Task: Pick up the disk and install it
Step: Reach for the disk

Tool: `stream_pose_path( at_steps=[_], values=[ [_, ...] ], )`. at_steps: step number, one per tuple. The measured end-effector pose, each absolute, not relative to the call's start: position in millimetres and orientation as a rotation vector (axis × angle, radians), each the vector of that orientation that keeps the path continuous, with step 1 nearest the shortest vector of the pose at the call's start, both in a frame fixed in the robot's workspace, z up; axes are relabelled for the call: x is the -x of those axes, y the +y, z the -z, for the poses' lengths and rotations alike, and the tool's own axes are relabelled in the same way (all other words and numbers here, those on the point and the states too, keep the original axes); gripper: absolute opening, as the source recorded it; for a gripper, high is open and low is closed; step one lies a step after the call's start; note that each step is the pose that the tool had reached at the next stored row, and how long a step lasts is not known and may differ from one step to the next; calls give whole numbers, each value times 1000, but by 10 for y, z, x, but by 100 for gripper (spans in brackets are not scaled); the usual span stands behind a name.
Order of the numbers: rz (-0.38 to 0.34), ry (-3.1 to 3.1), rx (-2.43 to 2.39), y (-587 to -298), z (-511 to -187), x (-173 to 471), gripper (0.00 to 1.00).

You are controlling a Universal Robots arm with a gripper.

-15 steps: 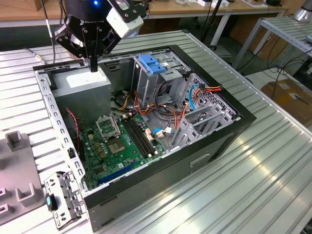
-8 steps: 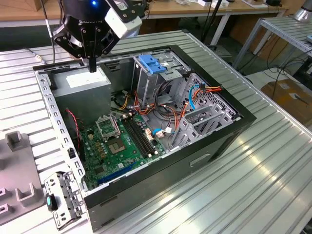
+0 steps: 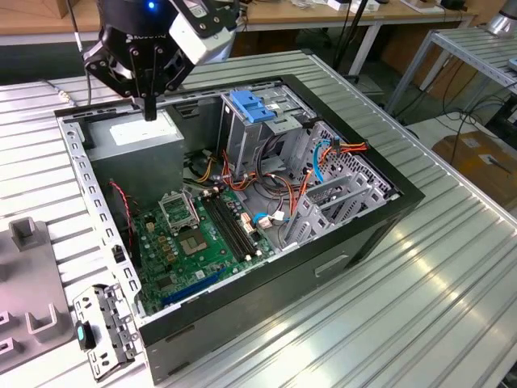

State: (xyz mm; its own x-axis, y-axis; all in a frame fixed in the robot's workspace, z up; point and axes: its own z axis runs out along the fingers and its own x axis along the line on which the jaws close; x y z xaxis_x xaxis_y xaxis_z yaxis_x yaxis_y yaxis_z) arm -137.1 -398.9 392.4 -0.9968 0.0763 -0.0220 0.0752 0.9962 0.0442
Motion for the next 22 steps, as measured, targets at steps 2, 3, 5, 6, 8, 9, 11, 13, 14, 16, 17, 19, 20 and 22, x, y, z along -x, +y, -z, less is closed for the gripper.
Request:
stream_pose_path(
  at_steps=[2, 3, 5, 6, 8, 9, 11, 13, 14, 16, 17, 19, 20, 22],
  values=[
    [-68, 3115, -118, -3989, -3923, 1385, 11],
    [-68, 3115, -118, -3989, -3922, 1392, 11],
    [-68, 3116, -118, -3989, -3922, 1402, 11],
    [-68, 3116, -118, -3989, -3921, 1407, 11],
    [-68, 3116, -118, -3989, -3921, 1413, 11],
    [-68, 3116, -118, -3989, -3920, 1417, 11],
    [-68, 3117, -118, -3989, -3919, 1424, 11],
    [-68, 3117, -118, -3989, -3918, 1430, 11],
    [-68, 3118, -118, -3989, -3918, 1434, 11],
    [-68, 3118, -118, -3989, -3916, 1443, 11],
    [-68, 3118, -118, -3989, -3916, 1447, 11],
    [-68, 3119, -118, -3989, -3915, 1454, 11],
    [-68, 3119, -118, -3989, -3915, 1457, 11],
    [-68, 3119, -118, -3989, -3913, 1464, 11]
  ],
)
